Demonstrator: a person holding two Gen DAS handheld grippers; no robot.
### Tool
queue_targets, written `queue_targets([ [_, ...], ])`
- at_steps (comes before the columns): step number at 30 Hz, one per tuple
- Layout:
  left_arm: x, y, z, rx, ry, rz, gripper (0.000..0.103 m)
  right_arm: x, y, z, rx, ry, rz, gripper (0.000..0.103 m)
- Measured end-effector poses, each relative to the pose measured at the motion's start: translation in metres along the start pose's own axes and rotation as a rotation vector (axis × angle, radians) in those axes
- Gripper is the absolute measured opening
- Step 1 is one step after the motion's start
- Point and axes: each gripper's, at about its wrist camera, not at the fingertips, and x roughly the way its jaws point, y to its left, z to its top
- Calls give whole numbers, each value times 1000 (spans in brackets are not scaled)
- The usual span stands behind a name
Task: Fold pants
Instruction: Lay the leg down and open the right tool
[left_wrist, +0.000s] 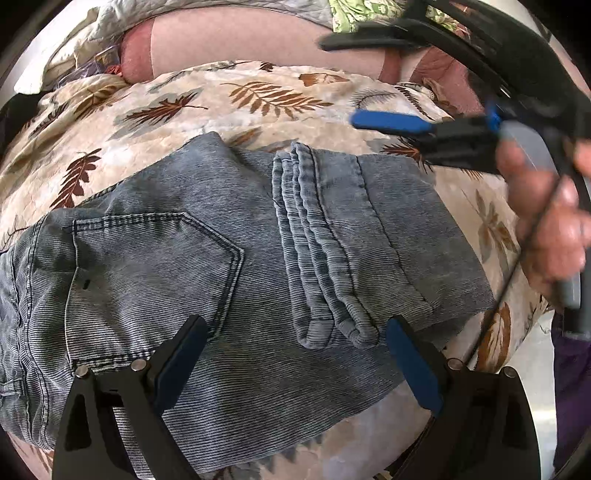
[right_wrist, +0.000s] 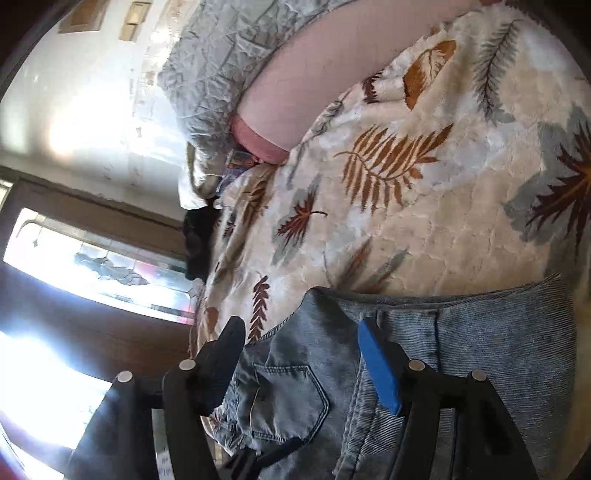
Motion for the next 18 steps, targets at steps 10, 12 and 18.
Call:
queue_targets([
  [10,-2,-11,-7,23,17,51,97,-27,-5,-69,-154,94,-281,67],
  [12,-13,-8,-12,22,1,70,97,-26,-10,-82,-158,106,-309,67],
  [18,-51,7,-20,-22,-60,156,97,-17,-31,-108,-85,151,-344,55],
])
